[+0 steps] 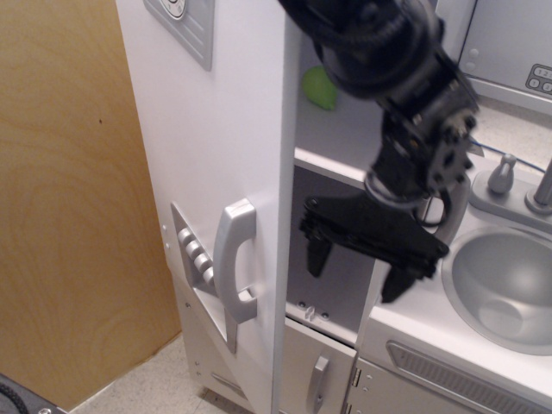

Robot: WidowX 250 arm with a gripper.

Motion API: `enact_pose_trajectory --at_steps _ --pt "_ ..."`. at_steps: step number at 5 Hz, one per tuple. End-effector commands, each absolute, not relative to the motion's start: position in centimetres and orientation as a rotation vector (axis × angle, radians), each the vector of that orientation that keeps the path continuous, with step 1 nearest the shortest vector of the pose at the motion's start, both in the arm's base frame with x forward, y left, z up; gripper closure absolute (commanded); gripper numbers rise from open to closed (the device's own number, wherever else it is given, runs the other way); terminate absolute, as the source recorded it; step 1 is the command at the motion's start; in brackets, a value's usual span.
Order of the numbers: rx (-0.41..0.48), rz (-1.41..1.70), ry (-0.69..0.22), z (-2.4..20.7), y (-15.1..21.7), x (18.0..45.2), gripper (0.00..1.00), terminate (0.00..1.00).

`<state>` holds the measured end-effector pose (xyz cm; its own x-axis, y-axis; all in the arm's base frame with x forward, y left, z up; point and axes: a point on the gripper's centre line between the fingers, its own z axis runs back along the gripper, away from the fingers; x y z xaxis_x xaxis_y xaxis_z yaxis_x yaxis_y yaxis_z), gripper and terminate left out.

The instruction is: Open fridge

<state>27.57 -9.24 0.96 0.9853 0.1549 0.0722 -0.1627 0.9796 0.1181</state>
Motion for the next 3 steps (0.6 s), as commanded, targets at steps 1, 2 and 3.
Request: enact_pose_trajectory --at_steps 1,2,3 --pt "0.143 0.195 -0.121 3.0 -4.1 26.4 0.0 0.0" --pt "0.151 0.203 -0.123 3.4 -1.9 25.0 0.0 0.0" --pt "0.15 0.198 -0.142 3.7 0.5 23.3 0.0 0.0"
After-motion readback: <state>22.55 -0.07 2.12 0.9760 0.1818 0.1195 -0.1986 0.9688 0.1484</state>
